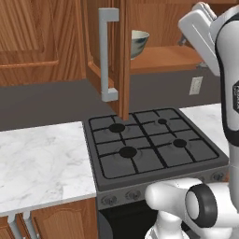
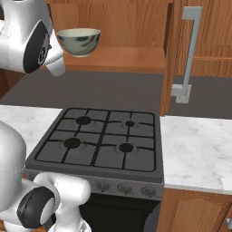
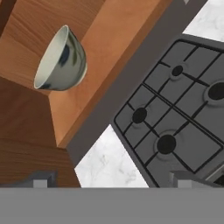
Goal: Pick up the bowls from the cabinet and place each bowl in front of a stool on the dining counter.
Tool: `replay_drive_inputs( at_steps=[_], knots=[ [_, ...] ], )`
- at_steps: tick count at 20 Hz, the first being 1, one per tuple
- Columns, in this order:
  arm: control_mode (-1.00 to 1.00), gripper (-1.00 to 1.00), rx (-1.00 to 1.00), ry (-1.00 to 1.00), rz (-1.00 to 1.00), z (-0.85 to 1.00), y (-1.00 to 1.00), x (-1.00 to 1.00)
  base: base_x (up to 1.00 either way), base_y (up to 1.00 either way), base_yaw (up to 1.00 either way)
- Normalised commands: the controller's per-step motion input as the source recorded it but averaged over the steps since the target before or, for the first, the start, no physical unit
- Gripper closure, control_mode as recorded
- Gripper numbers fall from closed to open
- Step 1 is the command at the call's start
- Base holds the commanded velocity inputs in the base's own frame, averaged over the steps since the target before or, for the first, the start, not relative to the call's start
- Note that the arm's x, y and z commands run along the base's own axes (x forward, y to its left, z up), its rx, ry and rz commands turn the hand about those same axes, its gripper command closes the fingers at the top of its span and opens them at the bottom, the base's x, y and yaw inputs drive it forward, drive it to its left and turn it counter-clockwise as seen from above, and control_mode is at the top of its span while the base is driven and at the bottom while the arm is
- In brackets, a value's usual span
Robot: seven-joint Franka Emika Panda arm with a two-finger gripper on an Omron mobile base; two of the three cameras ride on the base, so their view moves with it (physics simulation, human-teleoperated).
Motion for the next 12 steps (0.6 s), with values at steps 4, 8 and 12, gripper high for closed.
replay_drive_inputs(
  at_steps=[4,8,12],
  knots=[
    [-1.00,-1.00,0.04,0.00,0.00,-0.20,-0.01,0.30,0.00,0.00,0.00],
    [-1.00,-1.00,0.06,0.00,0.00,-0.15,0.00,0.38,0.00,0.00,0.00],
    [-1.00,-1.00,0.04,0.00,0.00,-0.02,0.00,0.59,0.00,0.00,0.00]
  ],
)
